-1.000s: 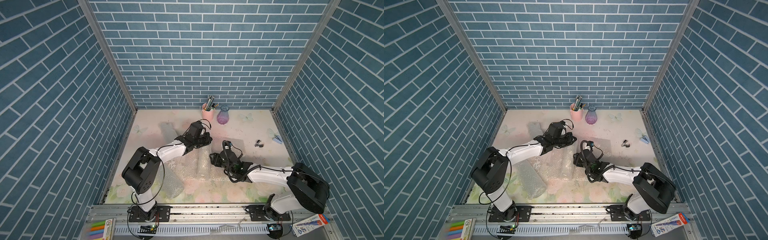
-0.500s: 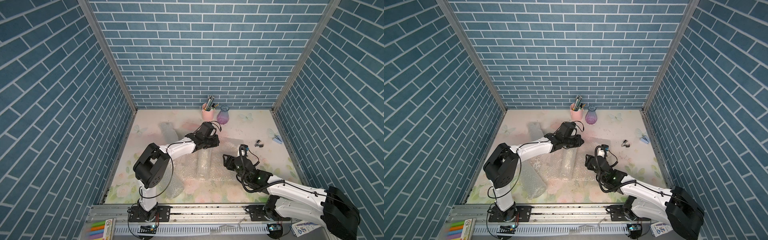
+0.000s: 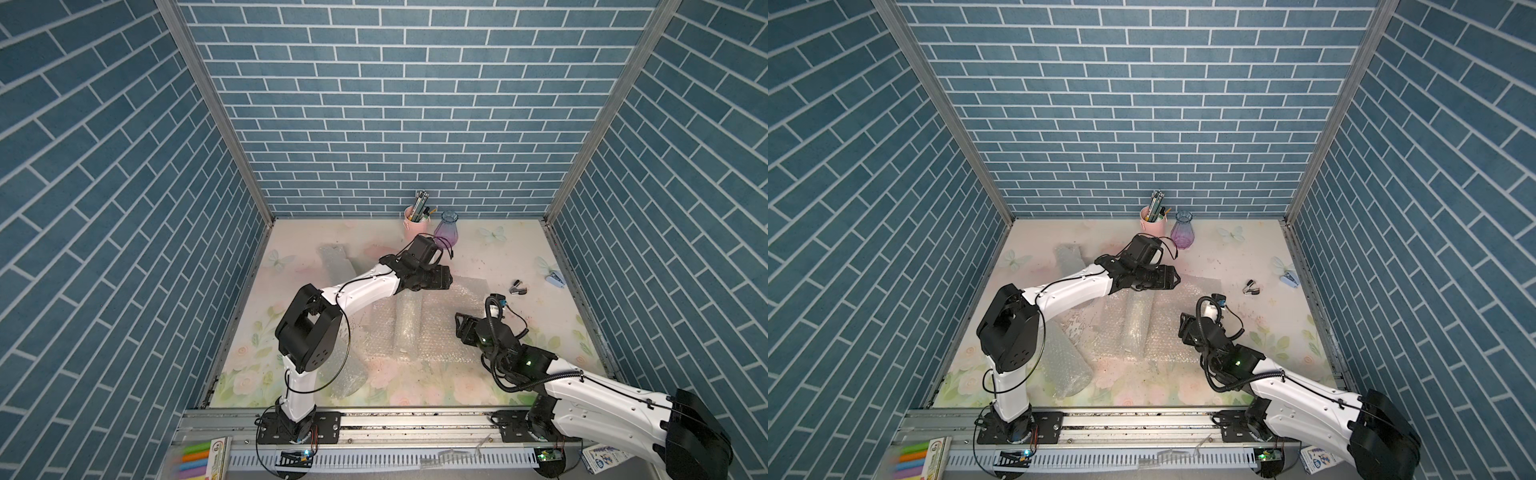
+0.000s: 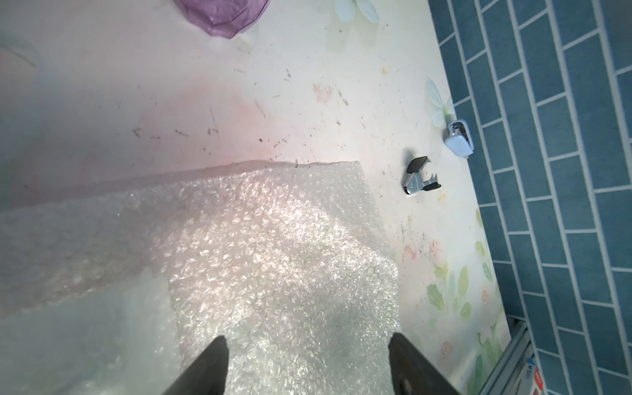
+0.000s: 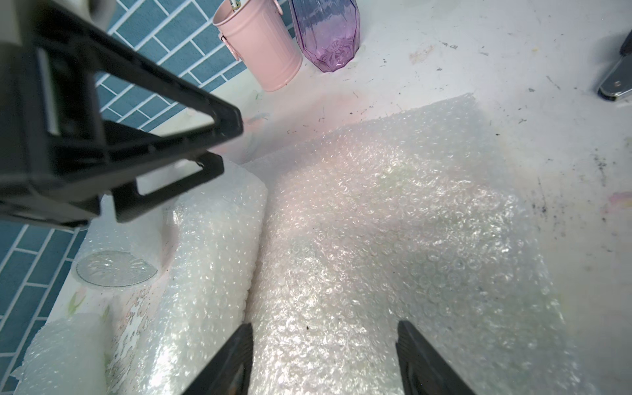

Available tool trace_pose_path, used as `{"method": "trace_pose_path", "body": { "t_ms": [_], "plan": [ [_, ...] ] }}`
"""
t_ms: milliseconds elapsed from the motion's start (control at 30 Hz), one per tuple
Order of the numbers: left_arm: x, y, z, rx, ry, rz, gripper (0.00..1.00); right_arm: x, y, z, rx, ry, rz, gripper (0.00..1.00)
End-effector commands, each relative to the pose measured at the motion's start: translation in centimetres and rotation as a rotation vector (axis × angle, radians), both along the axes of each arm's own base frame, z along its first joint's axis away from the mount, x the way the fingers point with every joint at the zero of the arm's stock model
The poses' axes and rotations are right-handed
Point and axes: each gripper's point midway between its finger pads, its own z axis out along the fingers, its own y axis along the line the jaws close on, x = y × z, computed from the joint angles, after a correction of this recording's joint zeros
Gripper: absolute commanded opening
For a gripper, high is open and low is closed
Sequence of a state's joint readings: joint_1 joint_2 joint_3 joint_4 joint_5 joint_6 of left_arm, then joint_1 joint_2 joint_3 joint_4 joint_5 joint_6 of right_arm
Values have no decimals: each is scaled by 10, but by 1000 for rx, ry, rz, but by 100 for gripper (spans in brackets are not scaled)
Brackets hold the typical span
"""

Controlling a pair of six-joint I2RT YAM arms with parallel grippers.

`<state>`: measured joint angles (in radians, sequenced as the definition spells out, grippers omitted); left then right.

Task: Unwrap the vase from the bubble wrap
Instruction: Unwrap the bubble wrap.

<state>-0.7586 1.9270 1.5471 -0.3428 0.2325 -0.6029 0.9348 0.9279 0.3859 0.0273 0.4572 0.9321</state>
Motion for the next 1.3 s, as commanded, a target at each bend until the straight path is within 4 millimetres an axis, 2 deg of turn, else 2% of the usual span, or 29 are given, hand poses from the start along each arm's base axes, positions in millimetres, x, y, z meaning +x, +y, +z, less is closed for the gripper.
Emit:
{"method": "trace_pose_path", "body": {
  "t_ms": [0, 100, 233, 433, 600, 767, 900, 1033, 1267],
  "plan": [
    [-2, 10, 22, 72, -49, -42, 83, 0, -6, -2, -51, -15, -2, 67],
    [0, 17, 40, 70, -82, -41, 89, 0, -5, -3, -59, -13, 6, 67],
    [0, 41, 56, 53, -92, -6, 89, 0, -2, -4, -66, -8, 15, 67],
    [-18, 92, 60, 37, -74, 63, 89, 1, 6, -7, -90, 7, 52, 67],
    [-47, 138, 45, 62, -37, 125, 89, 4, 26, -14, -119, 58, 111, 66],
    [-81, 170, 24, 60, 5, 176, 89, 8, 62, -19, -117, 103, 188, 65],
    [-98, 183, 2, 57, 52, 203, 89, 6, 93, -23, -121, 129, 252, 64],
    [-108, 186, -18, 41, 104, 210, 89, 3, 117, -26, -136, 147, 298, 63],
    [-111, 184, -34, 31, 129, 209, 88, -2, 139, -31, -162, 164, 333, 62]
  ]
}}
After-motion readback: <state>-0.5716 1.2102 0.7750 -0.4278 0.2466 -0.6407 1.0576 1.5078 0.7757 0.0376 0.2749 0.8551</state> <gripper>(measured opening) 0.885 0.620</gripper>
